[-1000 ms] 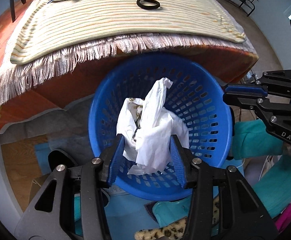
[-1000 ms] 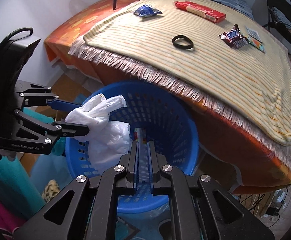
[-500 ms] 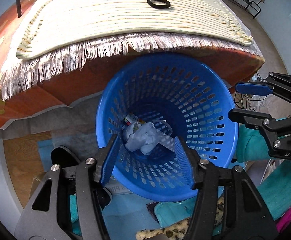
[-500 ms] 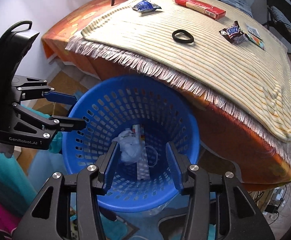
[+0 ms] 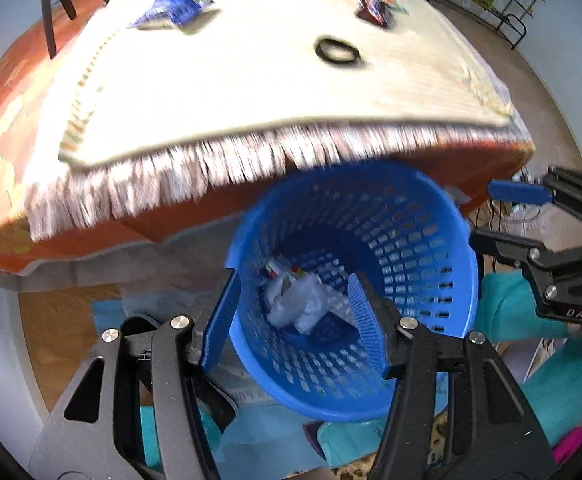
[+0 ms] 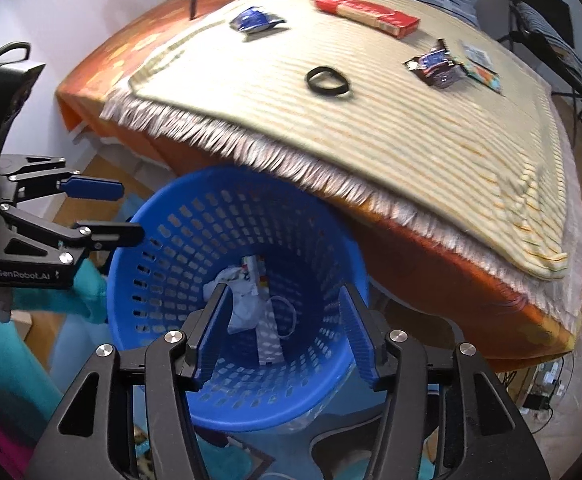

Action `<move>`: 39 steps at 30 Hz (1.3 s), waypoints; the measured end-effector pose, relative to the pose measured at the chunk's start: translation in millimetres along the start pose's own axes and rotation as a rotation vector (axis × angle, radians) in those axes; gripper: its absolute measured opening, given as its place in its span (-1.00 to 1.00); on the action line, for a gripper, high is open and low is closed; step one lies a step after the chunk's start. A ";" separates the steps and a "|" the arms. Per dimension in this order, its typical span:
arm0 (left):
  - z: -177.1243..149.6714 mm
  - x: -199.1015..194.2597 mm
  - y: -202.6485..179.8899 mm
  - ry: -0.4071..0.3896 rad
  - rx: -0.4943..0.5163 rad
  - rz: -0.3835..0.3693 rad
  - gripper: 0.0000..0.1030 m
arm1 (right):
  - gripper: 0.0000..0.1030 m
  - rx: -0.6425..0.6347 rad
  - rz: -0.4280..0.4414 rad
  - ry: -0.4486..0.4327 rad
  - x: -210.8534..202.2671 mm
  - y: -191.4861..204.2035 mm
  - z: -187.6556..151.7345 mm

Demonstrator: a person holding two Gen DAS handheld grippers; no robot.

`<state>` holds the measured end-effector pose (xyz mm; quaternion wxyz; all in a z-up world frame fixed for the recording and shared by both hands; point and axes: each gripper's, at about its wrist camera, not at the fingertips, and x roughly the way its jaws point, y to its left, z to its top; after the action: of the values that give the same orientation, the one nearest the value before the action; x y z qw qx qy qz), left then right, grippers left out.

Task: Collect trash
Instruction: 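Move both tools back over the bed toward the blue wrapper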

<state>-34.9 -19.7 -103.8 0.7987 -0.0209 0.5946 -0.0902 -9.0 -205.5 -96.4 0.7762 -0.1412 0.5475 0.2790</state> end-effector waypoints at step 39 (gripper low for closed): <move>205.9 41.1 152.9 -0.070 -0.518 -0.076 0.32 | 0.29 0.286 -0.013 -0.077 11.1 -140.0 147.8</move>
<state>191.0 108.5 -104.0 0.7830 -0.2501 0.5684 0.0356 190.1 -237.5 -65.5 0.8105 -0.0220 0.5507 0.1983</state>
